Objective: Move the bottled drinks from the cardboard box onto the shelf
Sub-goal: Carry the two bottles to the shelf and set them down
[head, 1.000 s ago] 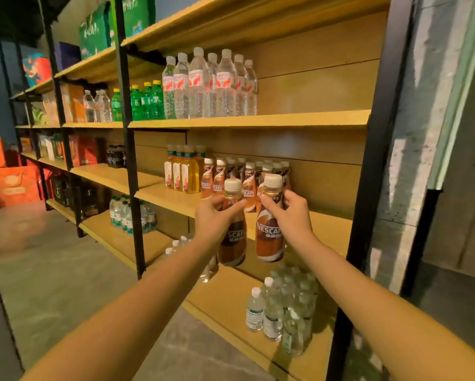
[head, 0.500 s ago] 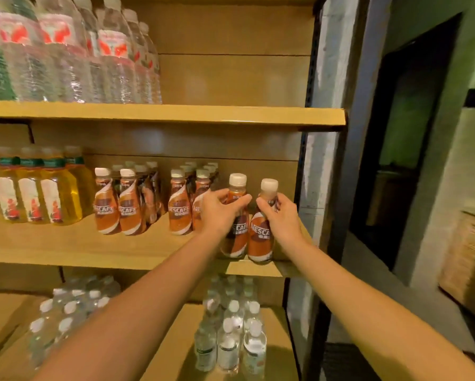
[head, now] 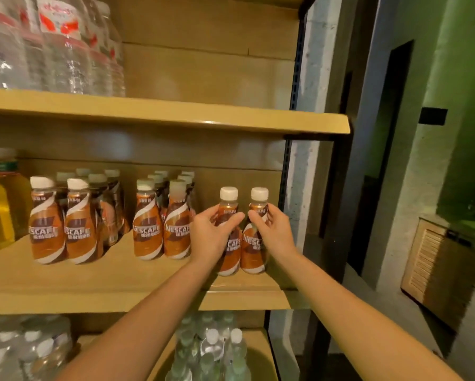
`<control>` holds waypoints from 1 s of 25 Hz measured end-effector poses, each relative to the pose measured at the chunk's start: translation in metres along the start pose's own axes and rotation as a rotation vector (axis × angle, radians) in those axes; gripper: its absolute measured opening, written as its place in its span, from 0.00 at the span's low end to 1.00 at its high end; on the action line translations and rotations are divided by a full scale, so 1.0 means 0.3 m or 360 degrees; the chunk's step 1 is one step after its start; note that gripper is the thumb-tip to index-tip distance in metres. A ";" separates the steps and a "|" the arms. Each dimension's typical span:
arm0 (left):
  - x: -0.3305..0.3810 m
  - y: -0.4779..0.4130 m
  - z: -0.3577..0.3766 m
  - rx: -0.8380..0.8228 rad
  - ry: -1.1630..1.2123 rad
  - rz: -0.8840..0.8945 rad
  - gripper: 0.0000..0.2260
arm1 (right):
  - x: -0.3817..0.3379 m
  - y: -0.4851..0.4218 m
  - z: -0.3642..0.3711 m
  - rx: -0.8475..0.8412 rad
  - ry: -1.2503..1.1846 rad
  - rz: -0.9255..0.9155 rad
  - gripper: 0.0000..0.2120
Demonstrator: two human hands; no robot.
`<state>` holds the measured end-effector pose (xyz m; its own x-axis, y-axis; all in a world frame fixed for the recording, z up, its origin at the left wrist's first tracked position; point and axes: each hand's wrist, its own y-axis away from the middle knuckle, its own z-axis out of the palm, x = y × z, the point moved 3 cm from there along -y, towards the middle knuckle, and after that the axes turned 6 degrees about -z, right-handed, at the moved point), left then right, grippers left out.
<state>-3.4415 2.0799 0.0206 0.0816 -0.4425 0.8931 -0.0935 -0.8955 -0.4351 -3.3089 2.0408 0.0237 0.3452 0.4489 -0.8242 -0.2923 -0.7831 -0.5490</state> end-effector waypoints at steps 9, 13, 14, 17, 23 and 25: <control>-0.209 0.102 -0.051 -0.0373 -0.1439 -0.0038 0.26 | 0.207 0.148 -0.046 -0.0369 0.1234 0.0083 0.22; -0.234 0.022 0.000 -0.0307 -0.1674 0.0020 0.27 | 0.223 0.081 -0.037 -0.0249 0.1514 0.0011 0.23; -0.244 0.000 0.018 -0.0312 -0.1706 0.0011 0.27 | 0.238 0.059 -0.035 -0.0247 0.1576 0.0048 0.24; -0.283 -0.075 0.076 -0.0356 -0.1693 0.0005 0.27 | 0.293 -0.007 -0.023 -0.0270 0.1627 0.0206 0.27; -0.360 -0.214 0.140 -0.0482 -0.1817 -0.0106 0.31 | 0.333 -0.124 -0.021 -0.0297 0.1779 0.0428 0.33; -0.376 -0.241 0.147 -0.0523 -0.1798 -0.0160 0.35 | 0.340 -0.151 -0.014 -0.0336 0.1794 0.0452 0.34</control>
<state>-3.4001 2.1926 -0.0537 0.9196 -0.3096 0.2418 -0.2737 -0.9465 -0.1710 -3.2565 2.1203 -0.0349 0.9147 -0.3035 -0.2667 -0.3688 -0.8968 -0.2444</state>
